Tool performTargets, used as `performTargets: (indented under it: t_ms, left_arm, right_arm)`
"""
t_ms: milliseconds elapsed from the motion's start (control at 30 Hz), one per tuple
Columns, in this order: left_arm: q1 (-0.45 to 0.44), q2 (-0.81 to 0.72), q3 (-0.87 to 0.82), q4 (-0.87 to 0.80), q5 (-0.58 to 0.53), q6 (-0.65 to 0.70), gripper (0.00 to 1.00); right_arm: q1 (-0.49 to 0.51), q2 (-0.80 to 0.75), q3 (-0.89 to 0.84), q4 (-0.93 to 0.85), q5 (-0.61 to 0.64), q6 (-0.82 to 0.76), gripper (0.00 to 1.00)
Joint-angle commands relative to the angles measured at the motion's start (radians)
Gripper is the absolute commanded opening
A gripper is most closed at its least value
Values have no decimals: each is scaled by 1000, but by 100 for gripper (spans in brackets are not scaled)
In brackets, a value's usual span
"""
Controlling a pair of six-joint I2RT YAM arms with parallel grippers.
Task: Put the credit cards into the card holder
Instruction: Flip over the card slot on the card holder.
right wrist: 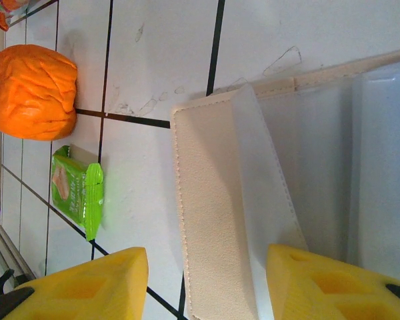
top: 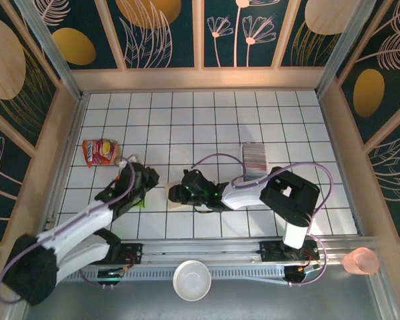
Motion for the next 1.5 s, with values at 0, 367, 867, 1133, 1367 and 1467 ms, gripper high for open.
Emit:
performTargets:
  t_ms: [0, 367, 867, 1133, 1367, 1467]
  left_arm:
    - [8, 150, 124, 48, 239, 119, 0]
    - [8, 406, 174, 100, 394, 197, 0]
    - [8, 534, 167, 77, 360, 262, 0]
    - [8, 462, 148, 83, 370, 262, 0]
    - [8, 451, 138, 99, 391, 259, 0]
    - [8, 447, 134, 101, 394, 257, 0]
  right_arm:
    - [-3, 11, -16, 0, 9, -13, 49]
    - [-2, -14, -26, -19, 38, -44, 49]
    - [73, -142, -39, -41, 194, -173, 51]
    - [57, -222, -96, -143, 270, -158, 52]
    - [17, -175, -80, -213, 241, -112, 26]
    - [12, -157, -78, -199, 212, -113, 12]
